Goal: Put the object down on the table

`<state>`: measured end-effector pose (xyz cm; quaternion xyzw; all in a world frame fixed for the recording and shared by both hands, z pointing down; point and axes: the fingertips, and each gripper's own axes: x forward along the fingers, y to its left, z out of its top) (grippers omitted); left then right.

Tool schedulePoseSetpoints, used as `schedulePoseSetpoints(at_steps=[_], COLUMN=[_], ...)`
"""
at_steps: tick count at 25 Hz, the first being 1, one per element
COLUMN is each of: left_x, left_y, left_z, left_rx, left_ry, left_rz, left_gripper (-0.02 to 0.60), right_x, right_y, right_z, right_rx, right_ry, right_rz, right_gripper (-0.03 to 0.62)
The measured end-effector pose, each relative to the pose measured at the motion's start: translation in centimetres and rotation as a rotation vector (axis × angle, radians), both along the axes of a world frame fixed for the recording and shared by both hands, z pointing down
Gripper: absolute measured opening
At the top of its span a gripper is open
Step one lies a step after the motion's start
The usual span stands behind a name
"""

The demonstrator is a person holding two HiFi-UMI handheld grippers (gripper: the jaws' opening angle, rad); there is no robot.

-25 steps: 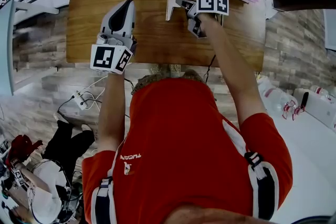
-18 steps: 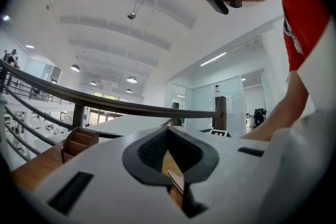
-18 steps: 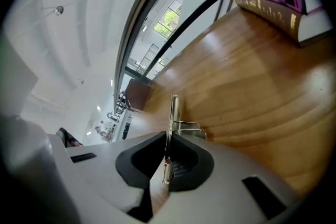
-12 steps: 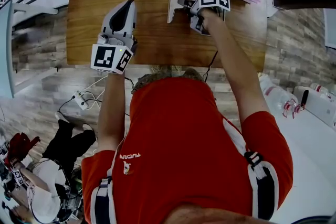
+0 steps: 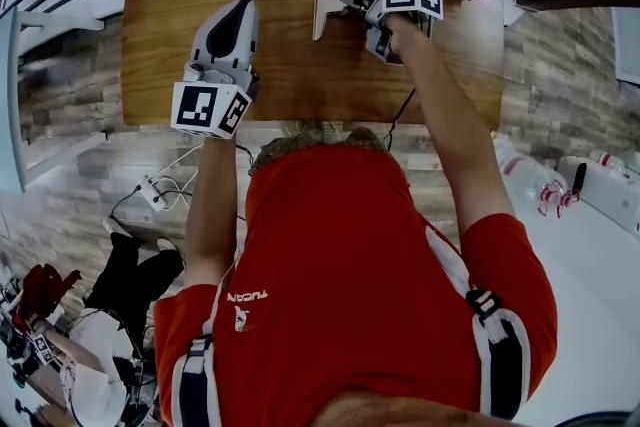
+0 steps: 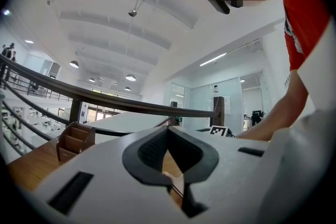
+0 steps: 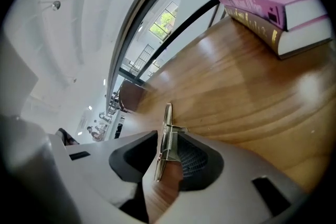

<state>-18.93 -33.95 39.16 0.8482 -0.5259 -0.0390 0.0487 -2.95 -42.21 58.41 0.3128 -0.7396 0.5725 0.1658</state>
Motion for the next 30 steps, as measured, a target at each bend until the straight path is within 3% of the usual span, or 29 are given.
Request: schedulePoseSetpoints(at_steps=[4, 8, 23, 30], left_x=[0.7, 1.6, 4.1, 5.5], left_y=[0.2, 0.4, 2.5, 3.7], left_z=[-0.1, -0.4, -3.1, -5.7], left_rx=[0.001, 0.006, 0.049, 0.094], left_ry=[-0.001, -0.005, 0.015, 0.026], left_rz=[0.011, 0.027, 0.086, 0.125], left_gripper=[0.009, 0.009, 0.009, 0.009], right_x=[0.9, 1.4, -0.3, -1.3], right_y=[-0.1, 0.0, 6.1, 9.6], right_z=[-2.0, -5.5, -21.9, -25.6], right_rx=[0.128, 0.322, 0.986, 1.210], right_ry=[0.042, 0.067, 0.004, 0.017], right_rz=[-0.026, -0.062, -0.072, -0.080], right_gripper=[0.135, 0.133, 0.055, 0.036])
